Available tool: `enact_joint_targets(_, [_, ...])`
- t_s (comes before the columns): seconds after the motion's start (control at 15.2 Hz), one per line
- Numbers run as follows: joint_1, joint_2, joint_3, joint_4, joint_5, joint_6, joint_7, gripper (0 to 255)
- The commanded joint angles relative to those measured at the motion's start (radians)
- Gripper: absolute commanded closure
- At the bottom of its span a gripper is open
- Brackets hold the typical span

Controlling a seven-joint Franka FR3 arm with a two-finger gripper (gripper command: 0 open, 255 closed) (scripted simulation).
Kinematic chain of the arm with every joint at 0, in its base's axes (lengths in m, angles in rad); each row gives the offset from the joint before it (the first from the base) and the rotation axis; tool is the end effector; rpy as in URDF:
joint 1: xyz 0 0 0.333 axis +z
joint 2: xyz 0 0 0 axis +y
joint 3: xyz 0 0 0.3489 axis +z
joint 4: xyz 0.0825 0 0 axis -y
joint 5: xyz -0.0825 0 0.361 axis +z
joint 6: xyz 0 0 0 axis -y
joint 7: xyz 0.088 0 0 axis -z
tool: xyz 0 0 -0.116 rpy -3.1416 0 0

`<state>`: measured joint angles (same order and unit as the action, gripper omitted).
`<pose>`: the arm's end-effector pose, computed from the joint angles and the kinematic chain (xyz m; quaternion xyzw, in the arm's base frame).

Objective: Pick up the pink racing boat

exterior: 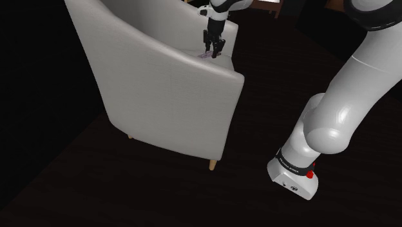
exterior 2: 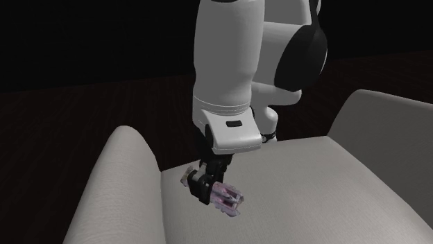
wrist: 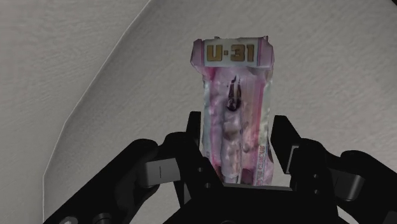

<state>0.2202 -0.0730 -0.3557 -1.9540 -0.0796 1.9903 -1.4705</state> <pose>0.5207 -0.0817 0.5472 0.7753 0.6290 0.0189 0.0547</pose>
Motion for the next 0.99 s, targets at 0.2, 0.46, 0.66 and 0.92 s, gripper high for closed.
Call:
enact_joint_targets(0.2, [0.001, -0.006, 0.001, 0.059, 0.0, -0.064, -0.003, 255])
enact_joint_targets(0.46, [0.002, -0.007, 0.002, 0.112, 0.001, -0.118, -0.005, 255])
enact_joint_targets(0.66, [0.002, -0.005, 0.003, 0.154, 0.002, -0.158, -0.008, 255])
enact_joint_targets(0.92, [0.002, -0.002, 0.003, 0.186, 0.004, -0.187, -0.01, 255])
